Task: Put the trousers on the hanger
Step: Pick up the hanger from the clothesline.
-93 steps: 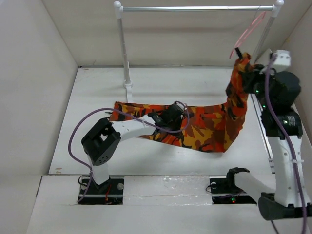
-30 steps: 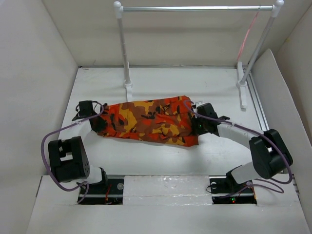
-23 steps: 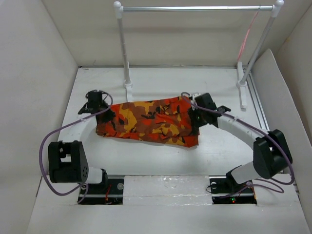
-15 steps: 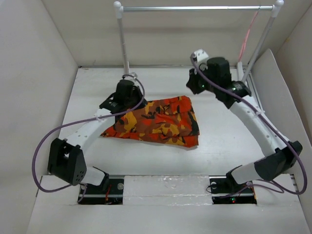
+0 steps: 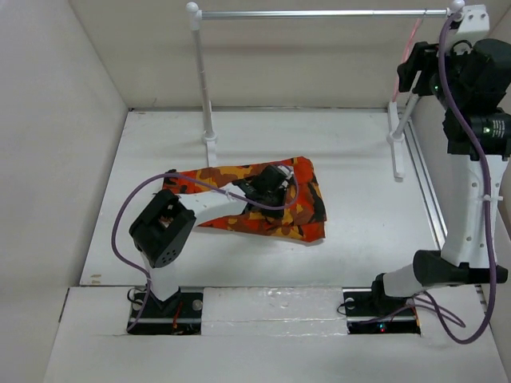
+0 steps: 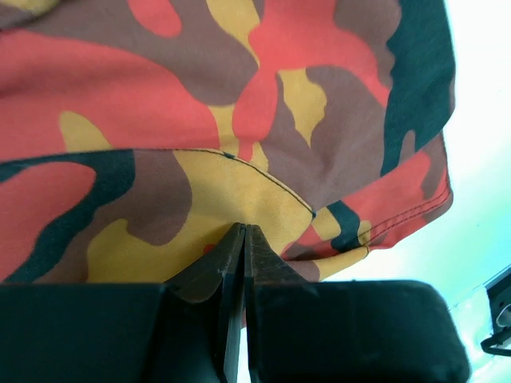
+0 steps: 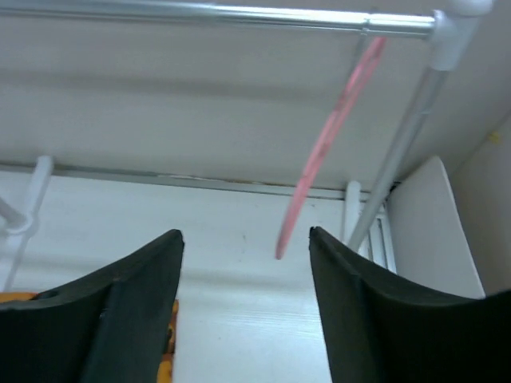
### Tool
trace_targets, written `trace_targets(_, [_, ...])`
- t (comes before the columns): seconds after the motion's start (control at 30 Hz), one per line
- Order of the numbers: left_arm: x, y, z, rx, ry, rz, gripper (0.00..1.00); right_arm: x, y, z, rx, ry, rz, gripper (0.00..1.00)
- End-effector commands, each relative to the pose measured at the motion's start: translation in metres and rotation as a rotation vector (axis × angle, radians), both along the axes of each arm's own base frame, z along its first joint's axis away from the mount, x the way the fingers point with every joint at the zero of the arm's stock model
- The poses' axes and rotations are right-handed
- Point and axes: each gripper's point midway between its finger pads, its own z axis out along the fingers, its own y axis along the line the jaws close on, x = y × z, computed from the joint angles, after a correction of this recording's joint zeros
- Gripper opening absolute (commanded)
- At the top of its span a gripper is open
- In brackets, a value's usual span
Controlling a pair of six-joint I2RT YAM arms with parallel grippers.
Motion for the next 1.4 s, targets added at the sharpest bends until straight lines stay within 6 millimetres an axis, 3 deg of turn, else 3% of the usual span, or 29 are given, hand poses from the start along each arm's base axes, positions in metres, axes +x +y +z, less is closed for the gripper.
trace_targets(0.0, [0.020, -0.012, 0.045, -0.085, -0.100, -0.006, 0.00, 0.016, -0.032, -0.017, -0.006, 0.070, -0.075, 0.71])
trace_targets(0.07, [0.021, -0.013, 0.048, -0.087, -0.103, -0.009, 0.00, 0.028, -0.039, -0.025, -0.001, 0.103, -0.057, 0.74])
trace_targets(0.1, [0.021, -0.014, 0.052, -0.088, -0.106, -0.008, 0.00, 0.047, -0.045, -0.041, 0.006, 0.147, -0.052, 0.74])
trace_targets(0.17, [0.021, -0.015, 0.063, -0.115, -0.114, -0.009, 0.00, 0.063, -0.046, -0.039, -0.002, 0.131, -0.040, 0.76])
trace_targets(0.3, [0.018, -0.015, 0.074, -0.139, -0.120, -0.009, 0.00, 0.081, -0.043, -0.044, 0.003, 0.127, -0.029, 0.75])
trace_targets(0.43, [0.014, -0.012, 0.070, -0.134, -0.108, -0.007, 0.00, 0.096, -0.050, -0.064, -0.006, 0.173, -0.090, 0.69])
trace_targets(0.57, [0.010, -0.008, 0.069, -0.130, -0.098, -0.002, 0.00, 0.096, -0.051, -0.068, -0.039, 0.178, -0.159, 0.50])
trace_targets(0.6, [0.013, -0.008, 0.073, -0.130, -0.109, 0.008, 0.00, 0.094, -0.060, -0.068, -0.050, 0.177, -0.209, 0.44])
trace_targets(0.63, [0.013, -0.008, 0.079, -0.141, -0.117, 0.009, 0.00, 0.092, -0.057, -0.062, -0.053, 0.156, -0.214, 0.30])
trace_targets(0.67, [0.013, -0.008, 0.082, -0.143, -0.120, 0.010, 0.00, 0.092, -0.054, -0.063, -0.057, 0.154, -0.217, 0.24])
trace_targets(0.73, [0.016, -0.012, 0.095, -0.160, -0.135, 0.009, 0.00, 0.091, -0.061, -0.068, -0.072, 0.163, -0.252, 0.11])
trace_targets(0.83, [0.021, -0.019, 0.118, -0.193, -0.158, 0.002, 0.01, 0.087, -0.060, -0.061, -0.099, 0.135, -0.278, 0.00])
trace_targets(1.0, [0.028, -0.032, 0.161, -0.256, -0.201, -0.014, 0.08, 0.074, -0.058, -0.038, -0.135, 0.049, -0.288, 0.00])
trace_targets(1.13, [0.032, -0.039, 0.199, -0.329, -0.227, -0.031, 0.26, 0.063, -0.060, -0.022, -0.148, -0.026, -0.299, 0.00])
trace_targets(1.23, [0.040, -0.041, 0.239, -0.415, -0.251, -0.026, 0.37, 0.054, -0.058, -0.030, -0.164, -0.003, -0.295, 0.00])
trace_targets(1.3, [0.041, -0.045, 0.272, -0.474, -0.289, -0.032, 0.41, 0.053, -0.055, -0.052, -0.182, 0.034, -0.285, 0.00])
trace_targets(1.33, [0.043, -0.047, 0.282, -0.489, -0.301, -0.034, 0.44, 0.044, -0.050, -0.039, -0.182, -0.022, -0.280, 0.00])
trace_targets(1.37, [0.043, -0.050, 0.304, -0.525, -0.327, -0.044, 0.45, 0.042, -0.051, -0.041, -0.193, -0.034, -0.280, 0.00])
